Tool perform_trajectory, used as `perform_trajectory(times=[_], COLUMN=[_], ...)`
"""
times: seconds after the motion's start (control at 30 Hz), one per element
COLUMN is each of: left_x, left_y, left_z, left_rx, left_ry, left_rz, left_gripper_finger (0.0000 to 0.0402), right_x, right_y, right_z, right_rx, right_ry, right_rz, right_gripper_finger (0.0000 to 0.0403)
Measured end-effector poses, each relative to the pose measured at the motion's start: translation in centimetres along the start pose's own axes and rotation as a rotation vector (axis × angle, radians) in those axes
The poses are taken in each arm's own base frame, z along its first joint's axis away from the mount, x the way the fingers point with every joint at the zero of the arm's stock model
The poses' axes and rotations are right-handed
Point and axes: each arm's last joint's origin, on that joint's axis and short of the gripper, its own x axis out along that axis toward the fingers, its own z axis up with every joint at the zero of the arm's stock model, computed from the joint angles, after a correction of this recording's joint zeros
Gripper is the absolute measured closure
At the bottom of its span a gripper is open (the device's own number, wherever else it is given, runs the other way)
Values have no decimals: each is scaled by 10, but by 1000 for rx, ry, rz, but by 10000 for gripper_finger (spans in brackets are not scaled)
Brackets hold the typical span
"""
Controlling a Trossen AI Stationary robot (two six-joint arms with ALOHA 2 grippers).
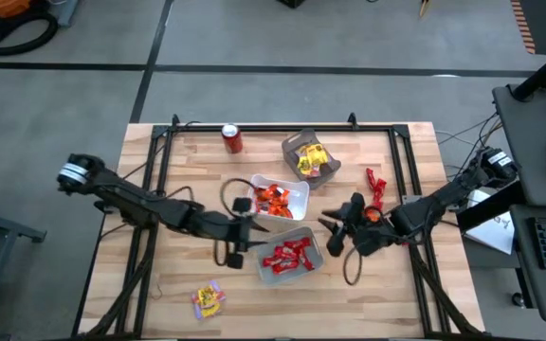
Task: Sort candy
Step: Put the orange chocolate pack into the white bin
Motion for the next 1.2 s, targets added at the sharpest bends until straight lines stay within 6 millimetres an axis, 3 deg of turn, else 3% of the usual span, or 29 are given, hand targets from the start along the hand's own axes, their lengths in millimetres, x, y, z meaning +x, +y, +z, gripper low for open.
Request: perform_trajectory(times=[0.1,0.27,0.53,0.87,1.07,1.2], left_x=[-19,-45,-70,-66,-60,-56], left_y=[4,13,21,20,19,17], left_z=[-8,-19,-30,-42,-46,-46], left_rx=[-23,-47,-35,-20,-18,-21], left_ry=[-90,-182,-229,-185,-157,-164], left_rz=[9,86,188,201,199,200], left_gripper_finger=[278,278,278,278,278,278], right_x=[11,27,18,-5,-4,0], right_y=[-13,-41,-63,-83,-84,-85], right_z=[5,6,-13,-27,-29,-35], right_rx=[79,253,416,409,371,355], right_ry=[55,292,783,1067,1053,1027], right_rz=[-52,-104,-174,-430,-432,-413], right_gripper_finger=[308,319,318,293,240,225])
